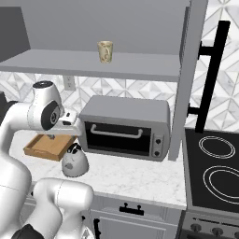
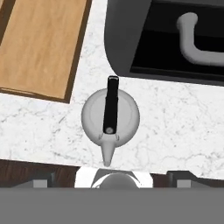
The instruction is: Pick the kettle from the counter and place it on the tray. Then pick the mug from the cabinet and place it on the tray. Then close the cabinet doors.
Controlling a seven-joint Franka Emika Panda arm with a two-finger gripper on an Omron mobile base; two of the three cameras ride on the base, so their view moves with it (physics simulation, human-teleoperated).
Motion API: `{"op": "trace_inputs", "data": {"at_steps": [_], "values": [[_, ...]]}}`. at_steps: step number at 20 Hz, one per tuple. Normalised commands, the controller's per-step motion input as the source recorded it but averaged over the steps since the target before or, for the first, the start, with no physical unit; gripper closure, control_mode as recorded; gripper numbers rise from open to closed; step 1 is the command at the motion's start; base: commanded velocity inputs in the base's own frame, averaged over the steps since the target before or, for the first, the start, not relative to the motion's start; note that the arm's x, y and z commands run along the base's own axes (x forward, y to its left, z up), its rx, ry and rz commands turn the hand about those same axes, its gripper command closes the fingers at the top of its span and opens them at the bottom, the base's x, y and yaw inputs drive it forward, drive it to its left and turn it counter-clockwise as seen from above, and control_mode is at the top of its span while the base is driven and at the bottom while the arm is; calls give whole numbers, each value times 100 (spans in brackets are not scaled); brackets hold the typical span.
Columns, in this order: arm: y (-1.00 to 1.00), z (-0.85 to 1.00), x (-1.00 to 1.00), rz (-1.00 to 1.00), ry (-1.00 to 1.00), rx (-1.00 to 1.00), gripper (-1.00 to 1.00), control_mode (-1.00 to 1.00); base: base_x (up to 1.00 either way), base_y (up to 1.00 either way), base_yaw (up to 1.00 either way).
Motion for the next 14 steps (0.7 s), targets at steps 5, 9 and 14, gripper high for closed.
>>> {"op": "trace_inputs", "data": {"at_steps": [5, 9, 14], "values": [[2, -38, 6, 0, 4, -9, -100, -100, 0, 0, 0], [0, -39, 14, 0, 8, 0, -100, -100, 0, 0, 0], [-3, -31, 26, 0, 10, 0, -100, -100, 0, 0, 0]]}}
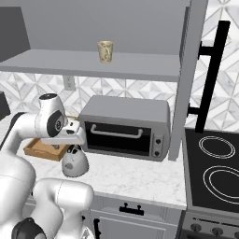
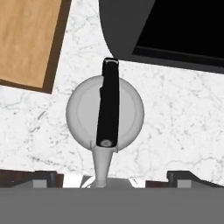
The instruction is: Pick the kettle from the counter and place it on the tray. Then pick the mug from the cabinet and place it on the tray. Then close the cabinet doors.
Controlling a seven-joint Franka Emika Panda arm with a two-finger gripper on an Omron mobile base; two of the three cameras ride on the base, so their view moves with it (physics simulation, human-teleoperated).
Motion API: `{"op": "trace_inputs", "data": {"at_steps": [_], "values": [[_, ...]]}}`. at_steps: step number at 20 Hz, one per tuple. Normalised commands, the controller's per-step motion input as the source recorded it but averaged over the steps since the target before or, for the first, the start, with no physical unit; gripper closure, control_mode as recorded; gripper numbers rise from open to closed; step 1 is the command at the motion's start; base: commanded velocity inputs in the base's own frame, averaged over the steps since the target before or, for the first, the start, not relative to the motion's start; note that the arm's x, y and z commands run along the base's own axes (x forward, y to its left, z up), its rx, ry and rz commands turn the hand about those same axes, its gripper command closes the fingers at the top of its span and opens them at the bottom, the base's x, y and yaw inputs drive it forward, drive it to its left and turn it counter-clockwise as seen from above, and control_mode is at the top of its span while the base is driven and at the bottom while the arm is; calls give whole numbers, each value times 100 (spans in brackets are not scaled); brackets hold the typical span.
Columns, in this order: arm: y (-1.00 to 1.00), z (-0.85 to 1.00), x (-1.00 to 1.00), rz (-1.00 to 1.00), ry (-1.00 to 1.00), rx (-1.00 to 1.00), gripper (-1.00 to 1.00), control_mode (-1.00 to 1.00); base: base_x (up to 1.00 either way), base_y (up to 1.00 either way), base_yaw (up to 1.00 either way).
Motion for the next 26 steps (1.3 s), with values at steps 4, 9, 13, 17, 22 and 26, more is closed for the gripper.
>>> {"op": "trace_inputs", "data": {"at_steps": [4, 9, 13, 17, 22, 26], "values": [[0, -31, 32, 0, 13, 0, -100, -100, 0, 0, 0], [0, -22, 25, 0, 5, 0, -100, -100, 0, 0, 0], [0, -18, 16, 0, 0, 0, -100, -100, 0, 0, 0], [0, -15, 10, 0, 0, 0, -100, -100, 0, 0, 0], [0, -8, -6, 0, 0, 0, -100, -100, 0, 0, 0], [0, -6, -17, 0, 0, 0, 100, -100, 0, 0, 0]]}}
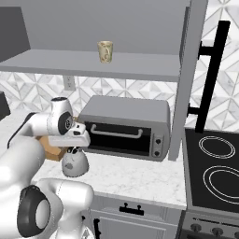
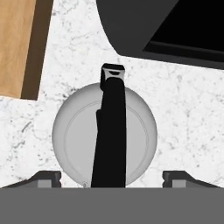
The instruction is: Pick the kettle from the counter and place it on the tray. Then pick the mug from the cabinet and place it on the tray. Then close the cabinet doors.
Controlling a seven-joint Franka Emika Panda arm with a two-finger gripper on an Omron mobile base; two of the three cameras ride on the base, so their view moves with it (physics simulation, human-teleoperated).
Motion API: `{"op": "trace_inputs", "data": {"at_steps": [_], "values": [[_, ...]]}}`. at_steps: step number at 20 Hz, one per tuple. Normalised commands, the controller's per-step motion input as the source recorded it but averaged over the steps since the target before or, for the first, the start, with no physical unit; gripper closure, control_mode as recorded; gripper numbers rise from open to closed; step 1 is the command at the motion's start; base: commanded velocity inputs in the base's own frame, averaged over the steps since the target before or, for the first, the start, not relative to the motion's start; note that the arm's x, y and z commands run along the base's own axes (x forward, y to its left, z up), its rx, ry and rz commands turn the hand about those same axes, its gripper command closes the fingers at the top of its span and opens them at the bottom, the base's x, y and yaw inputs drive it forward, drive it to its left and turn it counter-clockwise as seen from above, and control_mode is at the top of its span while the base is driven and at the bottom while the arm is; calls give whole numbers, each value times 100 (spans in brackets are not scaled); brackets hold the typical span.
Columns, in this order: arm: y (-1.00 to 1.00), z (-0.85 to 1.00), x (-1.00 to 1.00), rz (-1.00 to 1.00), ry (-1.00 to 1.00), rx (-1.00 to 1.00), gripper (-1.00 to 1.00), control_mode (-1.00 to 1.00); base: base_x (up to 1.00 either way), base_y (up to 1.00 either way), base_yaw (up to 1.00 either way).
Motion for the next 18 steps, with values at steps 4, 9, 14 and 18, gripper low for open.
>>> {"op": "trace_inputs", "data": {"at_steps": [4, 9, 14, 18], "values": [[0, -12, -1, -1, 0, 0, 100, -100, 0, 0, 0], [0, -4, -3, 0, 0, 1, 100, -100, 0, 0, 0], [14, 31, -31, 0, -1, 3, 100, -100, 0, 0, 0], [33, 60, -47, 1, -11, 0, 100, -100, 0, 0, 0]]}}
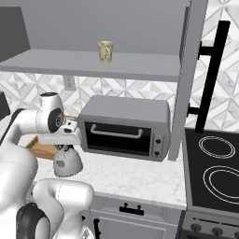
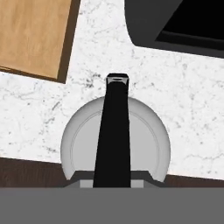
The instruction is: Pick the kettle from the counter and place it on the tray. Then pick the mug from the cabinet and place it on the tray. Then close the cabinet doors.
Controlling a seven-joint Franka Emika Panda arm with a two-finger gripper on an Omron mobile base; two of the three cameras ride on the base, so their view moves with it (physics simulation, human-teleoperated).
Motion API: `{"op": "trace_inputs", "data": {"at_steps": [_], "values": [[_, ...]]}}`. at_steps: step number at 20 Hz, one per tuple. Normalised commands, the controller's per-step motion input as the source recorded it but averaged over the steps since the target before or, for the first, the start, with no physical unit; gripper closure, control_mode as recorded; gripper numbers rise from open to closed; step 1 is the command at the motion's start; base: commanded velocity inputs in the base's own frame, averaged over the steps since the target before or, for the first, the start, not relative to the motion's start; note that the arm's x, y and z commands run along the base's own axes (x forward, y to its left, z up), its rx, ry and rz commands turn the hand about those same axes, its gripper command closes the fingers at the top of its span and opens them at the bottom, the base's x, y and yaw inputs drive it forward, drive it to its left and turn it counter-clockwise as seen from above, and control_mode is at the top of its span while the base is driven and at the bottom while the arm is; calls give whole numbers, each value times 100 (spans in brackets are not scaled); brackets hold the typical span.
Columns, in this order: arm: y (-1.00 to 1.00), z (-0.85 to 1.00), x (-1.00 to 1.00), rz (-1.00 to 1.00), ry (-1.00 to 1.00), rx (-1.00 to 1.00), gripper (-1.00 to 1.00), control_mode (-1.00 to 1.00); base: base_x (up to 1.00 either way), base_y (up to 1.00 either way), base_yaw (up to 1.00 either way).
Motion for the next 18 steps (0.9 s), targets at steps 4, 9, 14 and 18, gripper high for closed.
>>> {"op": "trace_inputs", "data": {"at_steps": [4, 9, 14, 18], "values": [[49, 61, -35, 2, -20, 0, 100, -100, 0, 0, 0], [65, 53, -7, 3, -24, 0, 100, -100, 0, 0, 0], [50, 23, 50, 0, -23, 0, 100, -100, 0, 0, 0], [37, 13, 74, 2, -20, 0, 100, -100, 0, 0, 0]]}}
